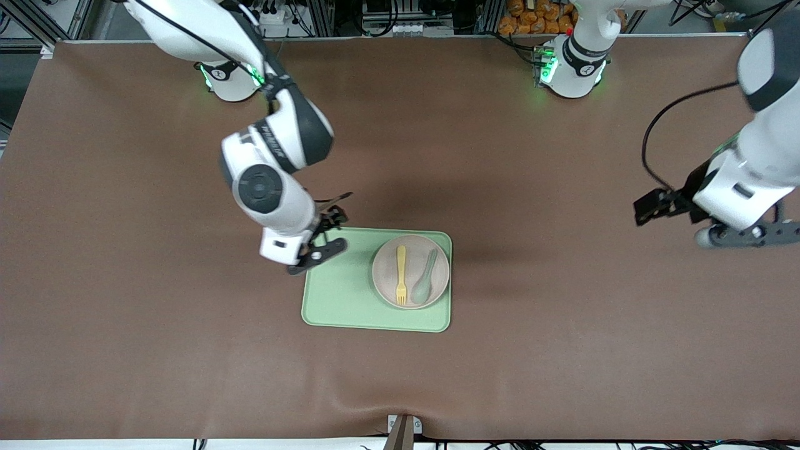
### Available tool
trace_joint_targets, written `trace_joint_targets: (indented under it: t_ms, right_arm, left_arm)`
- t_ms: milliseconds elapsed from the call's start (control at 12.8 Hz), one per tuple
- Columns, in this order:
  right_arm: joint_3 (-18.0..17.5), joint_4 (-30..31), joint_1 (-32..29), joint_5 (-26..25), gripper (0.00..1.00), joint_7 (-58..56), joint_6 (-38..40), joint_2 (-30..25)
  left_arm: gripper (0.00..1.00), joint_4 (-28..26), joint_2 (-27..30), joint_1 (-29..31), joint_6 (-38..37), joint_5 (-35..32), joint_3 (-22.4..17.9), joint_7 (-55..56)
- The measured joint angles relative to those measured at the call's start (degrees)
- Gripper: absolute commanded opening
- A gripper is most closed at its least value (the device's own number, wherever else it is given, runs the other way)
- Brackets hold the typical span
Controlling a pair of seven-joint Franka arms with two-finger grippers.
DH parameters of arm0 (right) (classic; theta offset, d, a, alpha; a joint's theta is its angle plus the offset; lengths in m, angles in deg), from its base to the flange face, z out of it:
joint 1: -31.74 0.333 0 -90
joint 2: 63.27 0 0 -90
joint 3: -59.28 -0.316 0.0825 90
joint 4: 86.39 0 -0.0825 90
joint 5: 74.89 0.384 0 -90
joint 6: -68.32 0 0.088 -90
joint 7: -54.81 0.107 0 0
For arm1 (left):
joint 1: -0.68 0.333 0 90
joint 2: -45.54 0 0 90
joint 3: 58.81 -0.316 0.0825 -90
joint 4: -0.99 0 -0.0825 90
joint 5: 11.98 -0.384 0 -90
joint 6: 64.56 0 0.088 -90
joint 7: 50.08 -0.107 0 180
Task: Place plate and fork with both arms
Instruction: 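Move the right gripper over the yellow fork while the left gripper retracts, then lower the right gripper and grasp the yellow fork handle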
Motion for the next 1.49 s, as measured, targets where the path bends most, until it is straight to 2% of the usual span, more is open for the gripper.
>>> trace_joint_targets:
  t_ms: [235, 470, 783, 1488]
  right_arm:
    - [0.0, -4.2, 4.7, 0.0, 1.0, 0.2, -9.7, 6.7]
    - [0.1, -6.4, 6.6, 0.0, 1.0, 0.2, -17.4, 11.8]
    - [0.0, -9.7, 7.3, 0.0, 1.0, 6.8, -19.1, 15.8]
    - [0.3, -10.6, 8.7, 0.0, 1.0, 8.9, -19.1, 18.0]
  left_arm:
    - [1.0, 0.9, 3.1, 3.0, -4.6, 0.5, -0.2, 0.0]
    - [1.0, -0.7, 5.8, 3.3, -6.5, 0.9, -0.5, 0.0]
    - [1.0, -5.6, 9.2, 3.0, -6.5, 0.9, -0.5, 0.0]
    - [1.0, -7.9, 10.1, 2.9, -6.2, 4.9, 0.7, -0.1]
